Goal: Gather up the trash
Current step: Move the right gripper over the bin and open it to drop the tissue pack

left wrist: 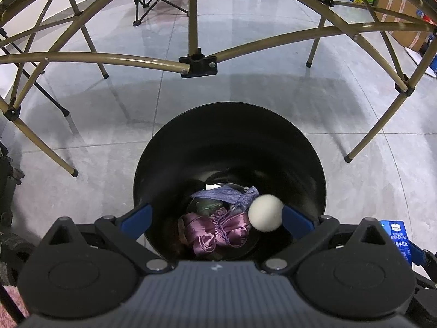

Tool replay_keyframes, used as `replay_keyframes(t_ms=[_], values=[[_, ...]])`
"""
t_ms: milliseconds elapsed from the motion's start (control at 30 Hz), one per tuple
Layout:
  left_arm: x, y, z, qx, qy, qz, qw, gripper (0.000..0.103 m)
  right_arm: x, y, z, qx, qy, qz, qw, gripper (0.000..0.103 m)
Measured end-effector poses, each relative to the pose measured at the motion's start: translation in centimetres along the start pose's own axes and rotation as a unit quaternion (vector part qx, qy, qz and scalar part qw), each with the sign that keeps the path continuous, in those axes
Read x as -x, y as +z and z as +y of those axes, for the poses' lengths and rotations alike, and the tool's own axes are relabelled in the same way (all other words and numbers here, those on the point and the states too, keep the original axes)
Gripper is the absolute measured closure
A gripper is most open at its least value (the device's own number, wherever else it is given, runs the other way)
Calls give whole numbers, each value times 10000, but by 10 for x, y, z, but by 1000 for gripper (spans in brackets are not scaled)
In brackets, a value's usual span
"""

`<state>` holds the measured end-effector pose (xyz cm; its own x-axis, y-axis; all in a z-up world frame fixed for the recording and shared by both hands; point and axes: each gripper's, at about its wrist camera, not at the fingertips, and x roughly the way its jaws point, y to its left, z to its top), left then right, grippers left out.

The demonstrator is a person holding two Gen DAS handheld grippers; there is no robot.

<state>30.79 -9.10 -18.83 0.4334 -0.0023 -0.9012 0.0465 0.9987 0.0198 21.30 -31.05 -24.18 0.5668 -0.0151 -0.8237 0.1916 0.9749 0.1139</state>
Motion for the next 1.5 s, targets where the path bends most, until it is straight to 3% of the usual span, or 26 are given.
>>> replay_keyframes(t_ms=[300, 1067, 1500], values=[[7, -4, 19, 112, 51, -68, 9999, 0, 10, 4, 13, 77, 145, -101, 9998, 52], [35, -10, 79, 435, 147, -469, 9978, 0, 33, 36, 97, 591, 542, -590, 9950, 52], [34, -19, 122, 769, 328, -456, 9955, 0, 20, 44, 141, 861, 694, -484, 9927, 52]])
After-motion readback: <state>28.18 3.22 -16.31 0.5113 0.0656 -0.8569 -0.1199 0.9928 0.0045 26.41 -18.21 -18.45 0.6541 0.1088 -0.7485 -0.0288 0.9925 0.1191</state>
